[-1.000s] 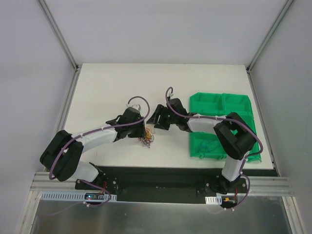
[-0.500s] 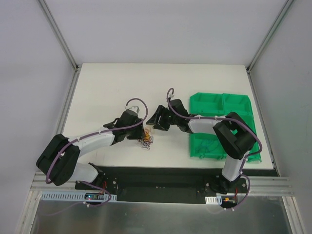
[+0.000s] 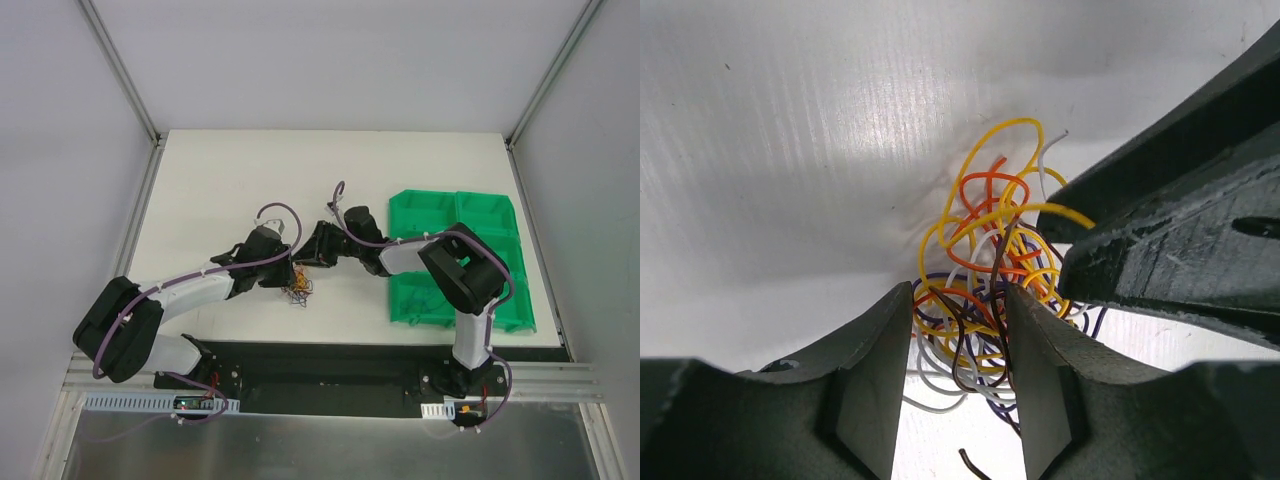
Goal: Untangle the cables
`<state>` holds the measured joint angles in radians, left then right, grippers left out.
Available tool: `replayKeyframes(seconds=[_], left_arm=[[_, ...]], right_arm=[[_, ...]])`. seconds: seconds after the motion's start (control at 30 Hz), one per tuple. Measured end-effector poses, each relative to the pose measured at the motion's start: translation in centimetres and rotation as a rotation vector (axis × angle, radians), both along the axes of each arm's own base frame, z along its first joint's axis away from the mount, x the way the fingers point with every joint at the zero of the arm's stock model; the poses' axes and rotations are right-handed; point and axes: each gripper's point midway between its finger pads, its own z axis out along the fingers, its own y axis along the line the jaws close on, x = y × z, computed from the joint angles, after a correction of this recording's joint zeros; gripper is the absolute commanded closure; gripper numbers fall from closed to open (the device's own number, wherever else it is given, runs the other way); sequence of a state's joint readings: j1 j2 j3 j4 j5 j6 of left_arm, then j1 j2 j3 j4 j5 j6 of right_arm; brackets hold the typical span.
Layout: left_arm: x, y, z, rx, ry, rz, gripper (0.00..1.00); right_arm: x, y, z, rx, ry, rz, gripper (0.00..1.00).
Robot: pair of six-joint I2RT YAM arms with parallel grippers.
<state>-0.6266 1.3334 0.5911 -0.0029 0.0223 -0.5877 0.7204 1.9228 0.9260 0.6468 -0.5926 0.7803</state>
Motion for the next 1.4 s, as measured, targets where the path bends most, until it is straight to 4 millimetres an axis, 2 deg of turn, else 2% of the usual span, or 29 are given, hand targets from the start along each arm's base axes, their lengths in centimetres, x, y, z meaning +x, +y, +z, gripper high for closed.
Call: replayKeyframes(seconds=[0.1, 0.13, 0.33, 0.43, 0.53, 0.67, 0.83, 0.93, 1.03, 1.13, 1.3, 1.4], left_arm=[[0.0, 0.0, 0.0, 0.000, 0.000, 0.000, 0.61], [0.0, 0.0, 0.0, 0.000, 0.000, 0.000, 0.61], [0.1, 0.7, -0.5, -0.003, 0.014, 0.035, 0.58], [0.2, 1.1, -1.0, -0.005, 0.029, 0.063, 0.56], [0.8, 1.2, -1.3, -0.017, 0.033, 0.089, 0.55], [1.9, 1.2, -1.3, -0.053, 0.027, 0.115, 0.54], [2.7, 1.3, -1.1, -0.101, 0.024, 0.136, 0.54], [2.8, 1.4, -1.2, -0.119, 0.027, 0.143, 0.54], [2.9, 1.4, -1.1, -0.133, 0.029, 0.146, 0.54], [3.0, 1.7, -1.1, -0.138, 0.028, 0.155, 0.53], [3.3, 2.3, -1.0, -0.146, 0.027, 0.173, 0.50], [3.3, 2.8, -0.9, -0.155, 0.026, 0.190, 0.43]], right_arm=[[-0.4, 0.0, 0.1, 0.040, 0.011, 0.009, 0.95], [-0.5, 0.0, 0.1, 0.053, 0.019, 0.011, 1.00], [-0.4, -1.1, 1.6, 0.172, 0.062, -0.029, 1.00], [0.1, -2.0, 3.7, 0.244, 0.091, -0.066, 1.00], [0.6, -2.7, 7.9, 0.322, 0.063, -0.088, 1.00], [0.0, -4.6, 16.9, 0.436, -0.071, -0.096, 1.00], [0.0, -9.0, 28.2, 0.508, -0.297, -0.157, 1.00], [-0.1, -11.3, 33.9, 0.523, -0.416, -0.192, 0.99], [-0.7, -12.5, 39.1, 0.539, -0.517, -0.199, 1.00], [-1.5, -13.0, 42.6, 0.530, -0.591, -0.190, 1.00], [-2.2, -13.6, 46.2, 0.474, -0.676, -0.196, 1.00], [-2.9, -14.3, 48.7, 0.463, -0.736, -0.204, 1.00]])
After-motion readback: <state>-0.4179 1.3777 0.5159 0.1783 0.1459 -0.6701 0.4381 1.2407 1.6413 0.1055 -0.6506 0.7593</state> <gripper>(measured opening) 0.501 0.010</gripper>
